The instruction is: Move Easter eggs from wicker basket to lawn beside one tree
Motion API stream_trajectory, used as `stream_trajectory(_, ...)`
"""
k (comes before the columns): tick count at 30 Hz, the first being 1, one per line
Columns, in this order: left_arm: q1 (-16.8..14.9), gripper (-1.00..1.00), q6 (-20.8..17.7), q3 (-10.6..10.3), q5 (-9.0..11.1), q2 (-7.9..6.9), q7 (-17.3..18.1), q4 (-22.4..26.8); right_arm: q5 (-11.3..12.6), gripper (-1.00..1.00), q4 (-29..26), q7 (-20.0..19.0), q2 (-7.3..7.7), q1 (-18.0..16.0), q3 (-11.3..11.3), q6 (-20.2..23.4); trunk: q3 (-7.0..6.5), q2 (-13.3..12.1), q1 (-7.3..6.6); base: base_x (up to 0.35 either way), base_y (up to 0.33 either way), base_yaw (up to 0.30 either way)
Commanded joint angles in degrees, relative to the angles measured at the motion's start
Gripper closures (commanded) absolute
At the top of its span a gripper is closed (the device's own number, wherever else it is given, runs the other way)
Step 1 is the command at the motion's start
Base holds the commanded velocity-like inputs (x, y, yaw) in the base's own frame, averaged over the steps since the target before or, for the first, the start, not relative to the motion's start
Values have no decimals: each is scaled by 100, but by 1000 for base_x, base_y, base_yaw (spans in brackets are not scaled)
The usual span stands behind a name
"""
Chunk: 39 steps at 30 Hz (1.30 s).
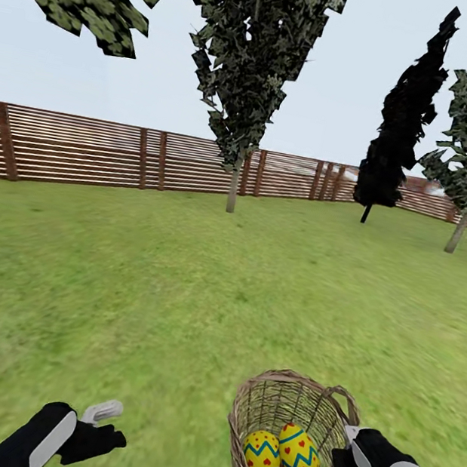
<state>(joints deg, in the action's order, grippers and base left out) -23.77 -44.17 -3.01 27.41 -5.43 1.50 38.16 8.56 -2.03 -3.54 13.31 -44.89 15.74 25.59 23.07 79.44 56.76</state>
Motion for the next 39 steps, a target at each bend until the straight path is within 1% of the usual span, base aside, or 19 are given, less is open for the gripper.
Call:
stream_trajectory(1, -5, -100, -13, -26, -24, 17, 17, -3, 68, 100, -17, -15, 3, 0, 8, 34, -15, -38, -23, 0, 0, 277)
stream_trajectory(17, -5, -100, -13, -33, -26, 33, 17, -11, 64, 100, -17, -15, -13, 2, 9, 34, -366, -679, -374, 15, 0, 277)
stream_trajectory(23, -5, -100, -13, -37, -31, 37, 17, -11, 67, 100, -17, -15, -13, 3, 10, 34, -499, -920, -506, 169, 0, 277)
stream_trajectory(27, -5, -100, -13, -42, -29, 110, 17, -11, 65, 100, -17, -15, -15, 3, 13, 34, -589, -1080, -594, 183, 0, 277)
stream_trajectory(39, -5, -100, -6, -41, -25, 119, 17, -59, 67, 100, -17, -23, -4, 1, 7, 34, -865, -1562, -857, 207, 0, 267)
